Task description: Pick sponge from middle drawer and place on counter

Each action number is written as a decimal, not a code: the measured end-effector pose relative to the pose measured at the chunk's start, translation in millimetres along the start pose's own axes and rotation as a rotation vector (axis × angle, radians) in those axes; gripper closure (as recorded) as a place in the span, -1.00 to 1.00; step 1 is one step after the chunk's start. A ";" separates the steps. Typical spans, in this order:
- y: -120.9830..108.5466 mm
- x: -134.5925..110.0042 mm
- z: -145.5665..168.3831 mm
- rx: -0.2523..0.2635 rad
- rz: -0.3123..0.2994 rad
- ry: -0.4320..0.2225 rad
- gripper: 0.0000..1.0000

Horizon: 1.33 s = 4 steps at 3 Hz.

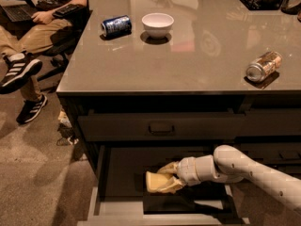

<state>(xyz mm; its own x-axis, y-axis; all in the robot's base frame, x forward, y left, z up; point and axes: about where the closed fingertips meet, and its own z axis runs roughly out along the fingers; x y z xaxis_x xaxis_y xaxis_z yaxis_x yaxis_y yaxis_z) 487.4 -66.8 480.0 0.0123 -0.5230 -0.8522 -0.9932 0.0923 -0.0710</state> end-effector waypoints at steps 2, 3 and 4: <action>-7.2 -44.3 -66.6 0.075 -0.087 -0.006 1.00; -12.1 -80.7 -113.1 0.128 -0.155 0.003 1.00; -29.9 -116.4 -165.2 0.189 -0.225 0.002 1.00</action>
Offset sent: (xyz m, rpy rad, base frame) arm -0.0009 -0.0733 0.1422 -0.0247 -0.2191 -0.0595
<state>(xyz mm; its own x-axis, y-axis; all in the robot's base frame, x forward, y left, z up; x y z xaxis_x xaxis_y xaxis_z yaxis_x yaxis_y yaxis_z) 496.5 -148.7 666.9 0.2292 -0.5500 -0.8031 -0.9263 0.1304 -0.3536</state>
